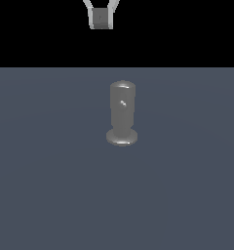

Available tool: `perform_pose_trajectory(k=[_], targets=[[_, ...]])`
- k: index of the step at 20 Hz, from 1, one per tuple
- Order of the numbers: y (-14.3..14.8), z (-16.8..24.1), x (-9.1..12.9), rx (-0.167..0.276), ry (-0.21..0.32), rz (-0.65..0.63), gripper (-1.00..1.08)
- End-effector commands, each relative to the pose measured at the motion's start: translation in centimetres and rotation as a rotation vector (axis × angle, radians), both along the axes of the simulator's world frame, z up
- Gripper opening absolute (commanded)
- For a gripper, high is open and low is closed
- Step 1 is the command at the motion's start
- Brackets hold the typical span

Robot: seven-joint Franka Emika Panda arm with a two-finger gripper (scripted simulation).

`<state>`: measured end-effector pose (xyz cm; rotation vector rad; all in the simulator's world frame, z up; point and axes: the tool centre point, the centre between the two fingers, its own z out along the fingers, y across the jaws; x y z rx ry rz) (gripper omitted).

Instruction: Turn on the faucet by rotating a designated handle.

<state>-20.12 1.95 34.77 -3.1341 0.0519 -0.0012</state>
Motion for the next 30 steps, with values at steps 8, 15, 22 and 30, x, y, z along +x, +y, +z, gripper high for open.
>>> perform_pose_trajectory(k=[8, 15, 22, 30], targets=[[1.3, -7.3, 3.0, -0.003, 0.000, -0.015, -1.00], [1.9, -10.8, 4.7, -0.005, 0.001, -0.023, -1.00], [2.2, -12.4, 5.6, -0.006, 0.001, -0.026, -1.00], [1.6, -12.6, 5.7, -0.006, 0.001, -0.026, -1.00]])
